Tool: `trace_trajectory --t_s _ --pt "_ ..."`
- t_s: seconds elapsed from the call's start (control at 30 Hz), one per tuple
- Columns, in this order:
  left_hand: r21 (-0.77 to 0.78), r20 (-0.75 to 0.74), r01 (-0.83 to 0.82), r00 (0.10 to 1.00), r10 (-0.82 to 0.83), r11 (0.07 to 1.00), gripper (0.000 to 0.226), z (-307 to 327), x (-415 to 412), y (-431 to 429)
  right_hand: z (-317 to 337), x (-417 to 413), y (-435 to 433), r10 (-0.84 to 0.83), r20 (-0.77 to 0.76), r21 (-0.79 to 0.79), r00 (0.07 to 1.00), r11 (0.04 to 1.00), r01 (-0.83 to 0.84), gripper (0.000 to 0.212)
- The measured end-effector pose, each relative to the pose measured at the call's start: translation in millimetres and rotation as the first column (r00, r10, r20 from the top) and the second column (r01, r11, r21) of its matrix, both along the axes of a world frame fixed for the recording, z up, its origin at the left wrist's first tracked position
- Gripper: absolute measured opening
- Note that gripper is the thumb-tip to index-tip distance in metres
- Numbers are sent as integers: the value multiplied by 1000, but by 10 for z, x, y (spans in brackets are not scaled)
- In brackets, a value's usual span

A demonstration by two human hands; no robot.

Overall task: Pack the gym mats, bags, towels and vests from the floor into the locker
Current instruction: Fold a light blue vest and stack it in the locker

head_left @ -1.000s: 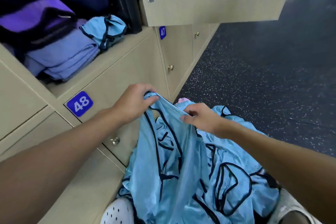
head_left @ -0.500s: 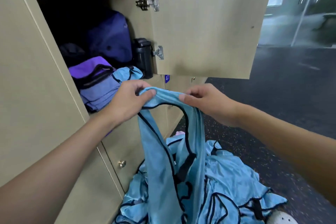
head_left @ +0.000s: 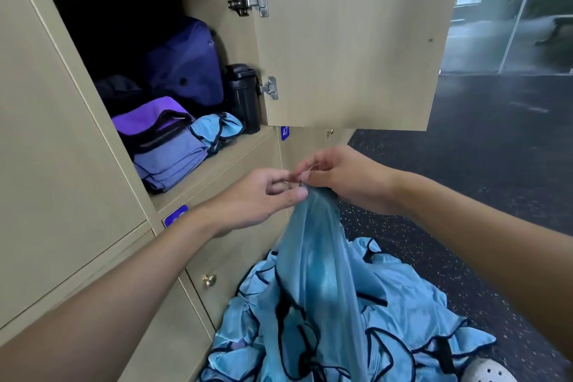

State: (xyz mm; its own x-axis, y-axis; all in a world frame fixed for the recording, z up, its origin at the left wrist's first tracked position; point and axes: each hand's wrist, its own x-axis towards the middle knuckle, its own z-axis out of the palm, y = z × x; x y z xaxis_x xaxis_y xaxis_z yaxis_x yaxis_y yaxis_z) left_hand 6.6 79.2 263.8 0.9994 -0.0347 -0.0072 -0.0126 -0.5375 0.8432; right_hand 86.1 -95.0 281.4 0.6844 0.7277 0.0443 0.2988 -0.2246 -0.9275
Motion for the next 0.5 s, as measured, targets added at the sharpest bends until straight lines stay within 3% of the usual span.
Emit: trace_trajectory --t_s 0.07,0.27,0.43,0.5 --pt "15 42 -35 999 35 999 18 -1 19 -2 21 2 6 -26 -55 34 998 999 28 6" --pt "-26 243 -211 947 211 977 16 141 61 186 33 42 -131 20 -190 -49 982 998 -30 17" --pt "103 373 -525 808 457 845 15 161 128 395 43 56 -215 -1 -124 -95 992 995 -11 30" --pt "143 345 -485 842 416 863 9 162 108 364 50 58 -213 -36 -96 -88 995 996 27 34"
